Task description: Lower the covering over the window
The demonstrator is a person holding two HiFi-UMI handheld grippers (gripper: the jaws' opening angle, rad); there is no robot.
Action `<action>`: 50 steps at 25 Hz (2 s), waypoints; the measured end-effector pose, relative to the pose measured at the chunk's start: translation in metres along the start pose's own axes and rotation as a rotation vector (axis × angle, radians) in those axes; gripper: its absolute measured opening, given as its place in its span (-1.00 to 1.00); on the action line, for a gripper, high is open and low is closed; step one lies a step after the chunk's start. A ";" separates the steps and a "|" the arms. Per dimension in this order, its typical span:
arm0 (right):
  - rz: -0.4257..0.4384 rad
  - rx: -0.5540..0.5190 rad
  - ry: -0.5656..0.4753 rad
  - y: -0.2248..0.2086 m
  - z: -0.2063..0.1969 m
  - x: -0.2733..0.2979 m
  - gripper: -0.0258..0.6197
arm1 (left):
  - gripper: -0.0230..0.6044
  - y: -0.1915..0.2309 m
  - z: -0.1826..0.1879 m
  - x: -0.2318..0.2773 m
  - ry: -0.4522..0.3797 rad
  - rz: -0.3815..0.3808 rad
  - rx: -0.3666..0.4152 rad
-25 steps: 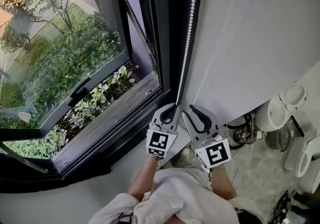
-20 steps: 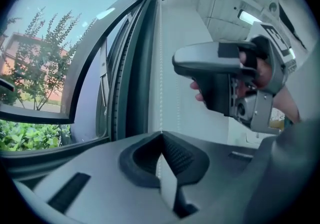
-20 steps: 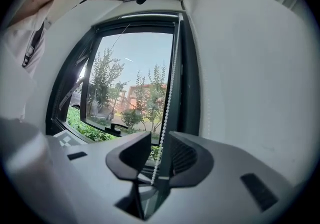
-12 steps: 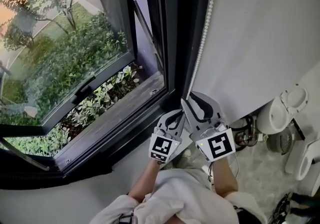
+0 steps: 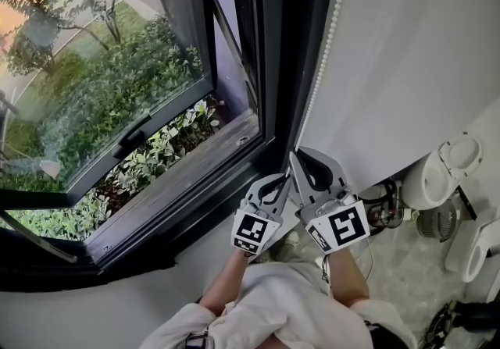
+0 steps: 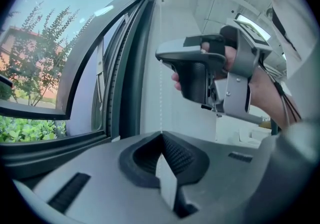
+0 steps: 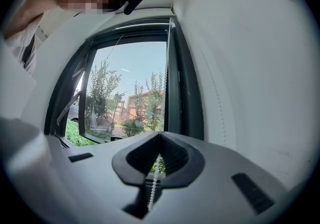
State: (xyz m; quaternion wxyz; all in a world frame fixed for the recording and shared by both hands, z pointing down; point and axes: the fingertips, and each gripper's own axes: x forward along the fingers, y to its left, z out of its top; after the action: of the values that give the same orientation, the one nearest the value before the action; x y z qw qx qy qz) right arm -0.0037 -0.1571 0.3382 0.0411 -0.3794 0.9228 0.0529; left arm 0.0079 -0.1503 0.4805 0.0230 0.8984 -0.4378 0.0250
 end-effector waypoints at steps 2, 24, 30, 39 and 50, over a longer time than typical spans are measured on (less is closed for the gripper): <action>0.000 0.010 0.016 0.003 -0.008 -0.001 -0.93 | -0.88 -0.001 -0.008 -0.001 0.024 -0.002 0.001; 0.012 0.103 0.144 0.016 -0.100 -0.016 -0.93 | -0.88 -0.005 -0.108 -0.011 0.178 -0.033 -0.091; 0.014 0.131 0.188 0.022 -0.122 -0.019 -0.93 | -0.88 -0.010 -0.131 -0.015 0.229 -0.042 -0.100; 0.029 0.170 0.244 0.035 -0.154 -0.029 -0.93 | -0.88 -0.018 -0.163 -0.027 0.308 -0.057 -0.102; 0.028 0.197 0.271 0.042 -0.175 -0.041 -0.93 | -0.53 -0.020 -0.126 -0.058 0.262 -0.074 -0.101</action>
State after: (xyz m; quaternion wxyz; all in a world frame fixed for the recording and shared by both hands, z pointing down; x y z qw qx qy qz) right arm -0.0102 -0.1213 0.5197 -0.0477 -0.3642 0.9259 -0.0890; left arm -0.0150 -0.0847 0.6021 0.1263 0.9007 -0.3983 0.1191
